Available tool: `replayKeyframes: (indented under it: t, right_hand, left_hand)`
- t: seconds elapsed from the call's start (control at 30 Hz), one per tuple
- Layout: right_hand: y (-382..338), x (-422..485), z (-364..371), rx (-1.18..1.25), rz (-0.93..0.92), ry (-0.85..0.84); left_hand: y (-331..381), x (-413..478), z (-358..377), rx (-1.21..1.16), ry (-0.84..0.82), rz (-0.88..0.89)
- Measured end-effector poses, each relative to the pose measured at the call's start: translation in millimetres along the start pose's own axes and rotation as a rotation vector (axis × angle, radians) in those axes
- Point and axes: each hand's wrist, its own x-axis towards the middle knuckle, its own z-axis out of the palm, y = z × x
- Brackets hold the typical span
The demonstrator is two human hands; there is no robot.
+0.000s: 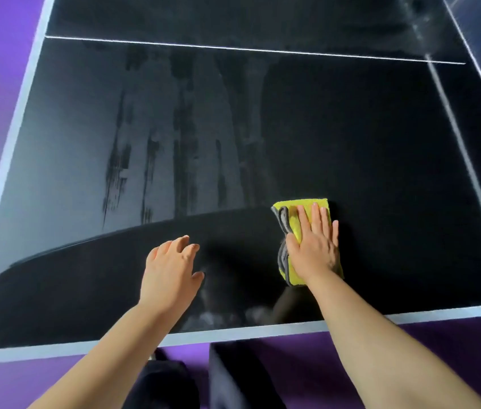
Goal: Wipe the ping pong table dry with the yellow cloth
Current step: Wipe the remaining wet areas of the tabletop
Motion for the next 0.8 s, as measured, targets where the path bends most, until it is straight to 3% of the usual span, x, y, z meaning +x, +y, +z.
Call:
replayKeyframes:
  t: [0.17,0.27,0.8]
  right_hand:
    - [-4.8,28.7,-6.3,0.059,0.261,-0.007]
    - [-41.6,34.3,-8.9,0.046,0.317,-0.021]
    - [-395.3,-53.1,10.7,0.021,-0.275,-0.091]
  left_hand:
    - [-16.2,4.9,-1.3,0.012,-0.001,-0.034]
    - [-46.5,3.9,-2.0,0.013,-0.004,-0.075]
    - [-294.5,-24.1,-61.1,-0.038,-0.040,-0.304]
